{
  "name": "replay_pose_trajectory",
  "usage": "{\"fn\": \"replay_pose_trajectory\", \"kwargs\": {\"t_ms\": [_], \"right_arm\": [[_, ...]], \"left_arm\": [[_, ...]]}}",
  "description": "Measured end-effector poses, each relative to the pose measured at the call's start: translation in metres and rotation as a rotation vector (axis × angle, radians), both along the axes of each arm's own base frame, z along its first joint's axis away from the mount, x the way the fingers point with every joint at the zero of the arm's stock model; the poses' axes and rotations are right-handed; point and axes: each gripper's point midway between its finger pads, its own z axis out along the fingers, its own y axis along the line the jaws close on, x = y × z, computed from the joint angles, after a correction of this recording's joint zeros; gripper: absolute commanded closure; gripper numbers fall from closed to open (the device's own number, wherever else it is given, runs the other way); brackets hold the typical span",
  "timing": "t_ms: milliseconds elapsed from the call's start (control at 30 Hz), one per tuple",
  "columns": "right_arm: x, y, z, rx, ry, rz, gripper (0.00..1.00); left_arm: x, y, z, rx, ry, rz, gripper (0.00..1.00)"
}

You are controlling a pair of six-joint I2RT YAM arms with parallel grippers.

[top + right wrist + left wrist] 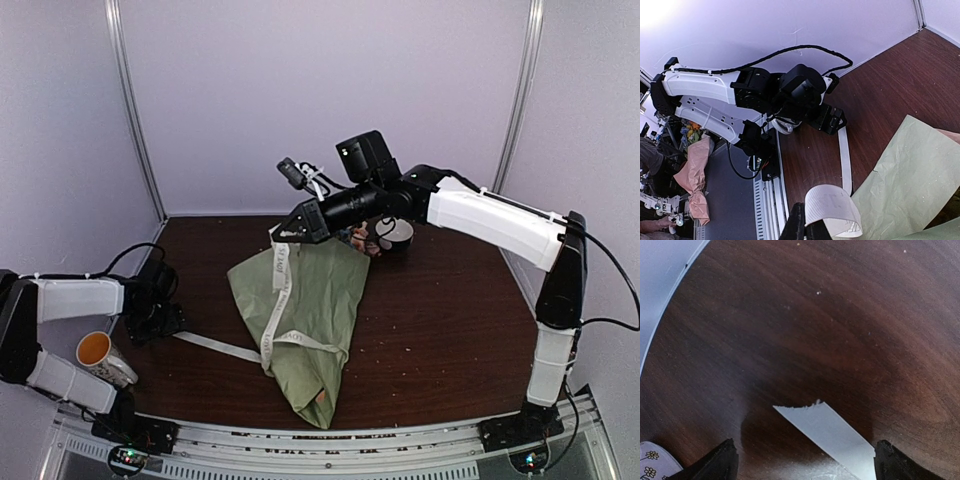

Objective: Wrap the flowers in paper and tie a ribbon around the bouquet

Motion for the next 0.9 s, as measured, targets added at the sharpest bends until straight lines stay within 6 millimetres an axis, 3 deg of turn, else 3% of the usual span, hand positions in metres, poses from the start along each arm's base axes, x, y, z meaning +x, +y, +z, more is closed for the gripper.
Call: {"fn": "replay_pose_trajectory", "kwargs": {"t_ms": [100,333,467,567,633,700,900], "right_arm": [[-0.002,-0.001,0.003,0.008,-0.003,0.006,1.0],[-0.015,-0.013,0.025,0.069,-0.027,0.018,1.0],[-0.018,-0.024,0.035,0.105,-0.034,0.012,1.0],[-0.019,-0.033,0.037,0.121,-0.04,0.001,1.0],[-0.02,-0.038,0.037,0.124,-0.038,-0.001,1.0],[-0.022,-0.04,0.039,0.133,-0.041,0.003,1.0],[-0.023,-0.041,0.04,0.149,-0.037,0.017,1.0]], "left_arm": [[0.008,-0.005,-0.006,-0.009,0.049,-0.003,0.04],[0.037,-0.025,-0.004,-0.08,0.064,-0.039,0.2],[0.045,-0.035,-0.015,-0.112,0.093,-0.046,0.17],[0.055,-0.043,-0.01,-0.11,0.058,-0.04,0.14],[0.051,-0.052,-0.008,-0.121,0.055,-0.038,0.13],[0.042,-0.058,-0.006,-0.13,0.073,-0.023,0.03],[0.021,-0.047,0.022,-0.137,0.057,0.083,0.02]]}}
